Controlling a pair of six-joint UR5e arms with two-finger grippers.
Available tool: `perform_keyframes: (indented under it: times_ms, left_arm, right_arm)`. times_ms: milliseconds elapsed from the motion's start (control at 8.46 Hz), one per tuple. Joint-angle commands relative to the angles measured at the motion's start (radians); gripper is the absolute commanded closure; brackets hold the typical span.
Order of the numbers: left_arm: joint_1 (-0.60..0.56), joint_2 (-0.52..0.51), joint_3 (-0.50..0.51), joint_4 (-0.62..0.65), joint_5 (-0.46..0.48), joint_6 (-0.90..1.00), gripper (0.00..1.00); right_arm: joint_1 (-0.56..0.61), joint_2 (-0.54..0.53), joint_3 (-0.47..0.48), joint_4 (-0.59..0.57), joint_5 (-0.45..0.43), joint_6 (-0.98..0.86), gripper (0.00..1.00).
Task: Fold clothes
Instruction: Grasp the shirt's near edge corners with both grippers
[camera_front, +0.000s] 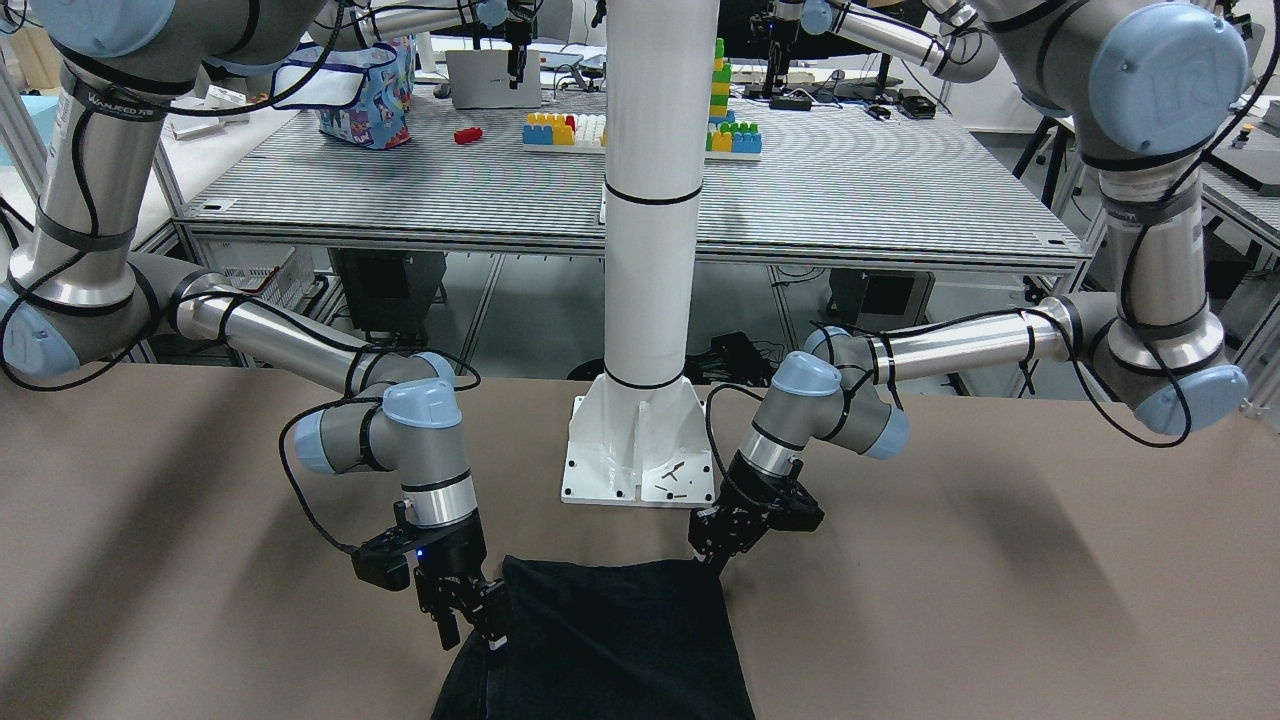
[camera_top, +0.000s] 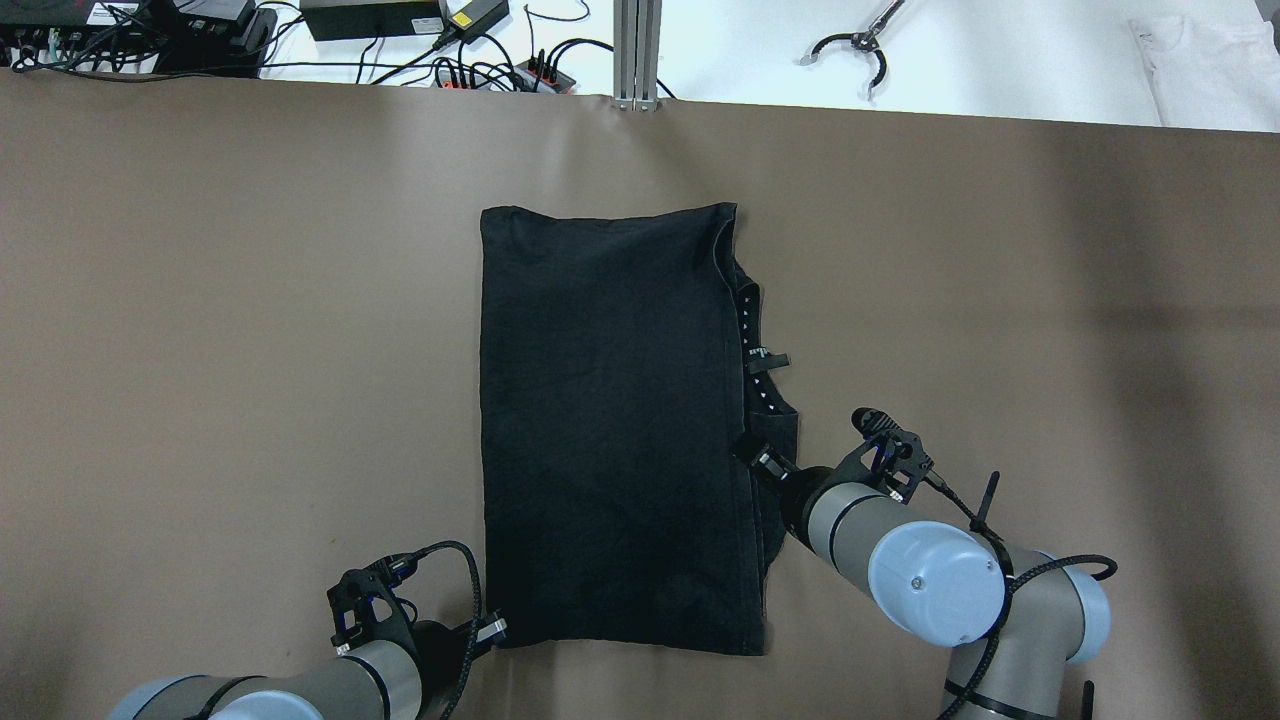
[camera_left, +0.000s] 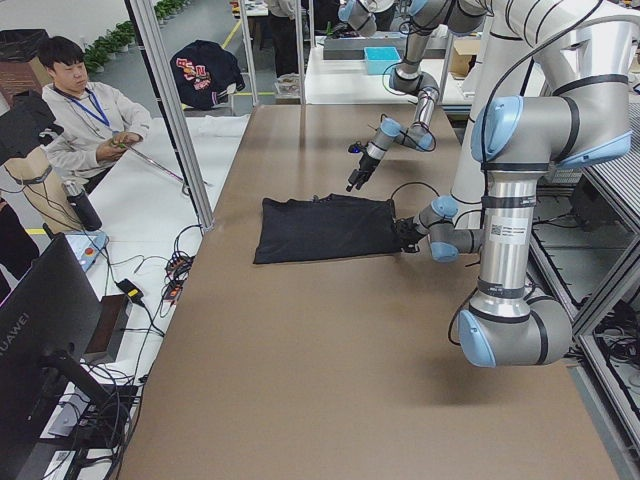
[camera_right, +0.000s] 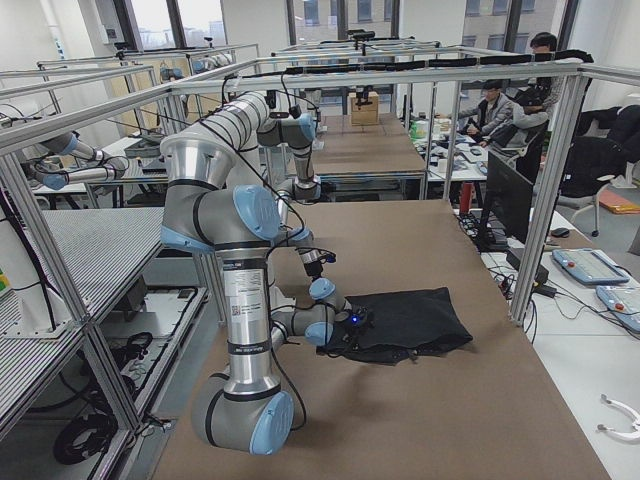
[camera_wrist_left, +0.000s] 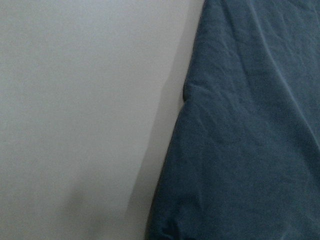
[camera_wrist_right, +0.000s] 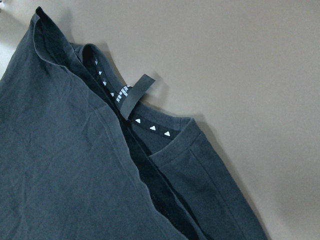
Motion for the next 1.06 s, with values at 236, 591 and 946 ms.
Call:
perform_keyframes:
  times_ms: [236, 591, 946]
  left_arm:
    - [-0.004, -0.002, -0.002, 0.000, 0.000, 0.000, 1.00]
    - [-0.004, -0.002, -0.001, 0.000, 0.002, 0.000, 1.00]
    - [0.000, -0.002, -0.001, 0.000, 0.016, 0.000, 1.00]
  right_arm:
    - [-0.026, 0.002, 0.009, -0.017, -0.002, 0.002, 0.07]
    - [-0.116, 0.002, 0.028, -0.196, -0.048, 0.017, 0.10]
    - [-0.198, 0.008, 0.019, -0.204, -0.113, 0.021, 0.11]
